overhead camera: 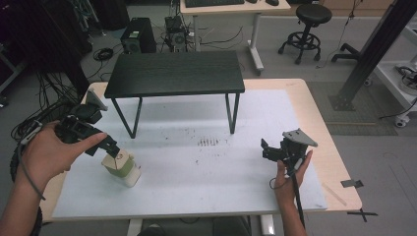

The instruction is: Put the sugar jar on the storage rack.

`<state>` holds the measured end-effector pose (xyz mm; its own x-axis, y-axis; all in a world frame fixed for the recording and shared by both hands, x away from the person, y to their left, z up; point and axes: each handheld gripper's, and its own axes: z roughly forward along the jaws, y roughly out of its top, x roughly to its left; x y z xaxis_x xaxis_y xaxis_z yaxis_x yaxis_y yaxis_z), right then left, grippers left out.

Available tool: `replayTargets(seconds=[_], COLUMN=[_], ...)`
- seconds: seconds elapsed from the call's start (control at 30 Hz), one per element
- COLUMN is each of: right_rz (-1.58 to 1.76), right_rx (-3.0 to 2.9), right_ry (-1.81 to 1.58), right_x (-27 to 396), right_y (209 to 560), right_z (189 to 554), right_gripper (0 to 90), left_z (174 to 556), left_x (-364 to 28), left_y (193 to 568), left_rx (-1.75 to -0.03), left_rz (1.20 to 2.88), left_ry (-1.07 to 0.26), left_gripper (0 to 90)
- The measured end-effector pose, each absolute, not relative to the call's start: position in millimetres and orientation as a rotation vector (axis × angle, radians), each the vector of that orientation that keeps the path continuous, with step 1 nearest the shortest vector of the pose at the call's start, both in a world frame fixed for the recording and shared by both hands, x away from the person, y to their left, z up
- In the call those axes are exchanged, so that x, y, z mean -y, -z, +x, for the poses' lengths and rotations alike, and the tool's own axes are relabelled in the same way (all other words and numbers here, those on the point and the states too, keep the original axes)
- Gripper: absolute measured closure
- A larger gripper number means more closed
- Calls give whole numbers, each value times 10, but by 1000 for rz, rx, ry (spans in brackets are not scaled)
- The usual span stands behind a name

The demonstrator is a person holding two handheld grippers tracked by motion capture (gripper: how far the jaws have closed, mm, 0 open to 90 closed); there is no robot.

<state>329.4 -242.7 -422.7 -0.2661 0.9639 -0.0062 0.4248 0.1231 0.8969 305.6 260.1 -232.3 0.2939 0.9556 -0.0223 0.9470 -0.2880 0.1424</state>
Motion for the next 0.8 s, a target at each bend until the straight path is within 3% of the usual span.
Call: replayTargets(seconds=[0.8], right_rz=[1346], right_rx=[-1790], right_ry=[-1090], right_x=[2417], right_y=[4234], right_z=[3305], right_gripper=[30], left_z=[3127], left_x=[-2566], left_y=[2352], left_rx=[-1791], left_rz=[2422], left_ry=[-95], left_gripper=[48])
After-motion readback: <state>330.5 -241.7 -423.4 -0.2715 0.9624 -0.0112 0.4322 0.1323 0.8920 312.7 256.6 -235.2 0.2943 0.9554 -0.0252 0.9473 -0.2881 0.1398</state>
